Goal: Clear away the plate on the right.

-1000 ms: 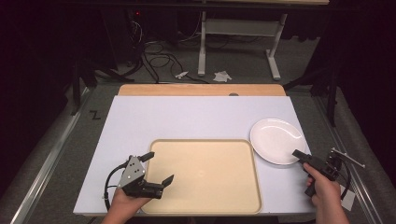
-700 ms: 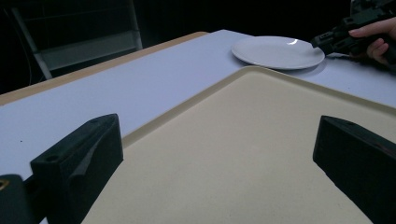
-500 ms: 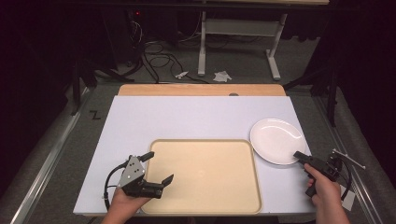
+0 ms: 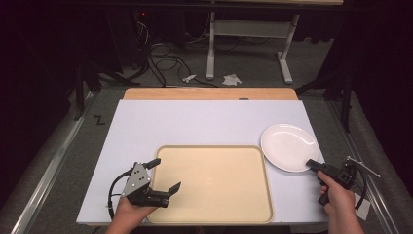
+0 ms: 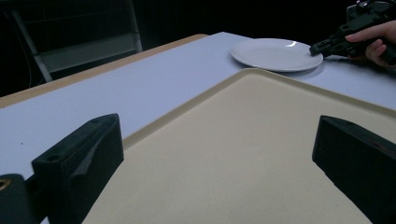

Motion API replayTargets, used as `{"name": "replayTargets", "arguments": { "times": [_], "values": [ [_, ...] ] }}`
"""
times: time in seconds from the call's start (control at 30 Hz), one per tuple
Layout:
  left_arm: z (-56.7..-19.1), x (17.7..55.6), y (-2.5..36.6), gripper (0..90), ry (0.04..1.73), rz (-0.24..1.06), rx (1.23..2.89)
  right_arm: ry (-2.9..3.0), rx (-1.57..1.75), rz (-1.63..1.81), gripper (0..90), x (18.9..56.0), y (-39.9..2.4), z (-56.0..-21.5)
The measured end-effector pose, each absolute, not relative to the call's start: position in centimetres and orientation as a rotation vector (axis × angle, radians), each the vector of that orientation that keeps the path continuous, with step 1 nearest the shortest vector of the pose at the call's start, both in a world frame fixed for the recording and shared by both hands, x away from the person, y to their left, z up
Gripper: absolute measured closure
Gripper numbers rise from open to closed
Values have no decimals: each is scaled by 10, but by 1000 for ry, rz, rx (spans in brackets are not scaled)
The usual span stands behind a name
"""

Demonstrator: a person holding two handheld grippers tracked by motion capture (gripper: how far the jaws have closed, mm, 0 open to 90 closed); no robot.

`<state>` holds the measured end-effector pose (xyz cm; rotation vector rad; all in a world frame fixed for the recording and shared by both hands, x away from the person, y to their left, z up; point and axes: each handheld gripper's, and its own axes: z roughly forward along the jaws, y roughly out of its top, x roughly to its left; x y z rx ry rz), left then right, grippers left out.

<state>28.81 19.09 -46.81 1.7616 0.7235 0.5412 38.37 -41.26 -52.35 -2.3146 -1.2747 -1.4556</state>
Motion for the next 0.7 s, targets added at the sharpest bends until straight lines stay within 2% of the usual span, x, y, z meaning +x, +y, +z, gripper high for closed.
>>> {"name": "replayTargets", "arguments": {
  "times": [0.3,0.7],
  "values": [
    [-468,288,191,27,723,543,1761,-1217,-2314,-1557,892,380,-417,-514],
    [-468,288,192,29,723,544,1757,-1456,-2352,-1614,894,376,-410,-489]
  ]
}}
